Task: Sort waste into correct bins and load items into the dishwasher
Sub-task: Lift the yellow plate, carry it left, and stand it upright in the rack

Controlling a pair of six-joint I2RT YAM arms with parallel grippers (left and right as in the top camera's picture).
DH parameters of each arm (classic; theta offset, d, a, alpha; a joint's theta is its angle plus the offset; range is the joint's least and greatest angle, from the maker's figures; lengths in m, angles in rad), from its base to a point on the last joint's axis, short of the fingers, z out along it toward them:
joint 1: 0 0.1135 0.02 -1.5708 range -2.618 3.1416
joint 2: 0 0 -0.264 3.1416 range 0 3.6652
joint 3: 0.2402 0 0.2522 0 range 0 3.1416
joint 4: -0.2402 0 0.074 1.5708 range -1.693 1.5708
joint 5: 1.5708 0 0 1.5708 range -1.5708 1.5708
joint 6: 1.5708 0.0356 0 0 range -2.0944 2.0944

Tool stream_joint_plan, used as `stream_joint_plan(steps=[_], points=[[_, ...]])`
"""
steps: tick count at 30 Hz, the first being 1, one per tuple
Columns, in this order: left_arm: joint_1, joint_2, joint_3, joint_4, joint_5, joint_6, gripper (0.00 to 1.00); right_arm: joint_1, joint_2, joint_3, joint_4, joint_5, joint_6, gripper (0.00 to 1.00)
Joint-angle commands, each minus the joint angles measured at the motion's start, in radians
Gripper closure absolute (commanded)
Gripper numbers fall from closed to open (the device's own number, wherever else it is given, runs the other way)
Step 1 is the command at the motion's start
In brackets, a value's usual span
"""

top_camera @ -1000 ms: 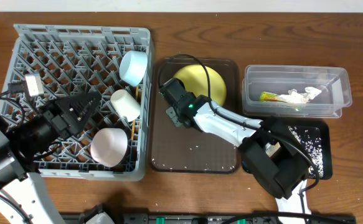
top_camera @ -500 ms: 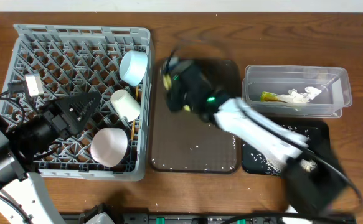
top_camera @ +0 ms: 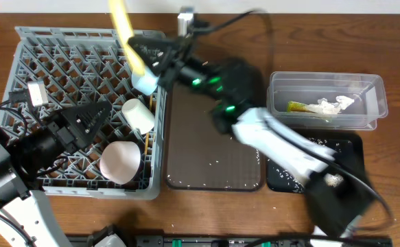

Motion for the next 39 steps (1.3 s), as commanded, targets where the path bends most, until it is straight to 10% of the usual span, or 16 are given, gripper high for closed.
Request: stream_joint_plan(steps=[1,11,25,34,39], points=[[0.002,-0.001,0.006,-0.001,0.005,0.006,0.09,0.056,0.150,-0.010,0.099,0.109,0.222,0.99],[0.002,-0.001,0.006,-0.001,0.005,0.006,0.09,0.098,0.427,0.018,0.386,0.249,0.337,0.99],[0.002,-0.001,0.006,-0.001,0.005,0.006,0.09,0.166,0.455,0.081,0.101,0.402,0.283,0.98],[0.002,-0.001,0.006,-0.001,0.005,0.006,0.09,0.110,0.454,0.135,0.134,0.158,0.154,0.46],[0.002,-0.001,0.006,-0.001,0.005,0.006,0.09,0.032,0.431,0.264,0.029,-0.078,0.142,0.01]])
